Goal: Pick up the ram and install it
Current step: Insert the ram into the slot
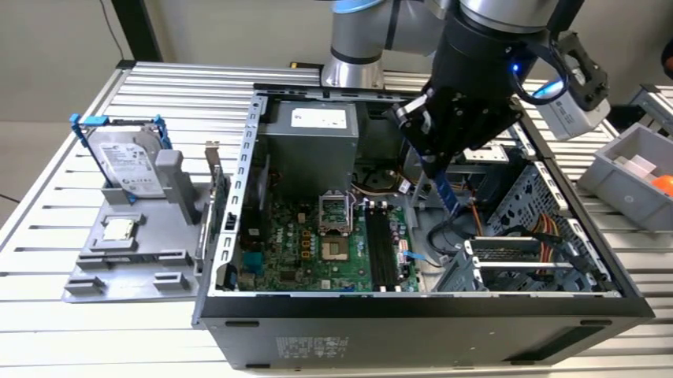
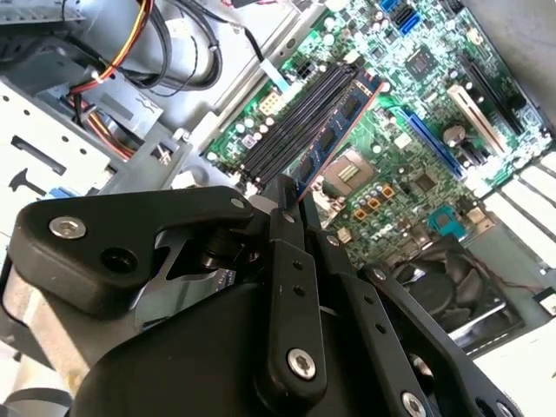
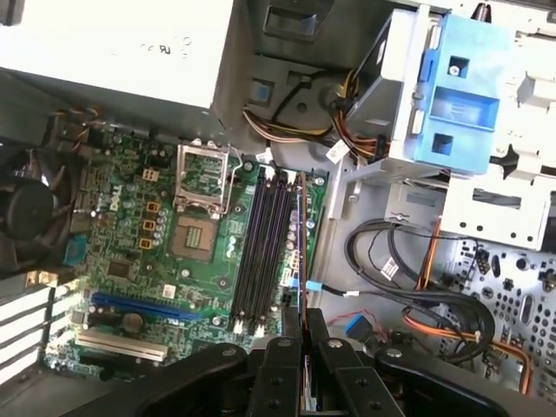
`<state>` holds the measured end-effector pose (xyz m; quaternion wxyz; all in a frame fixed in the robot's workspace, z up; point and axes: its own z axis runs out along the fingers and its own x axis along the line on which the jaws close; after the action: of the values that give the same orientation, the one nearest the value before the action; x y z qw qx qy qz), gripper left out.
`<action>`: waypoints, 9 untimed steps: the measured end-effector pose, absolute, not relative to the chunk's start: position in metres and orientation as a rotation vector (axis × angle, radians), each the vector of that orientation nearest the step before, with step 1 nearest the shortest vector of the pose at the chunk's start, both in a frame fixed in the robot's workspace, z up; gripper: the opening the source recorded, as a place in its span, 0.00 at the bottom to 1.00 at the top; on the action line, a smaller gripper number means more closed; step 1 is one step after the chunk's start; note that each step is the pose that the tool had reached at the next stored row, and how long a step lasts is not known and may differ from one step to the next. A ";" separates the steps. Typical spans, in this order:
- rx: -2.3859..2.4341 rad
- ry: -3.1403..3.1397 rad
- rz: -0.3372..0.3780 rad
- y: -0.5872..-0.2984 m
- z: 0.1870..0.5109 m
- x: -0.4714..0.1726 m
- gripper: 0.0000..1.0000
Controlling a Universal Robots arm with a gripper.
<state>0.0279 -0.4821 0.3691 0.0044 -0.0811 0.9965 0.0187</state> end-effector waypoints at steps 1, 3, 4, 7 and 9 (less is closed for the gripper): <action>-0.240 3.123 0.059 -0.482 0.369 0.028 0.00; -0.210 3.125 0.058 -0.482 0.369 0.028 0.00; -0.194 3.125 0.058 -0.482 0.369 0.028 0.00; -0.153 3.127 0.058 -0.482 0.369 0.028 0.00; -0.125 3.128 0.058 -0.482 0.369 0.028 0.00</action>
<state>0.0279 -0.4821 0.3688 0.0051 -0.0398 0.9990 0.0185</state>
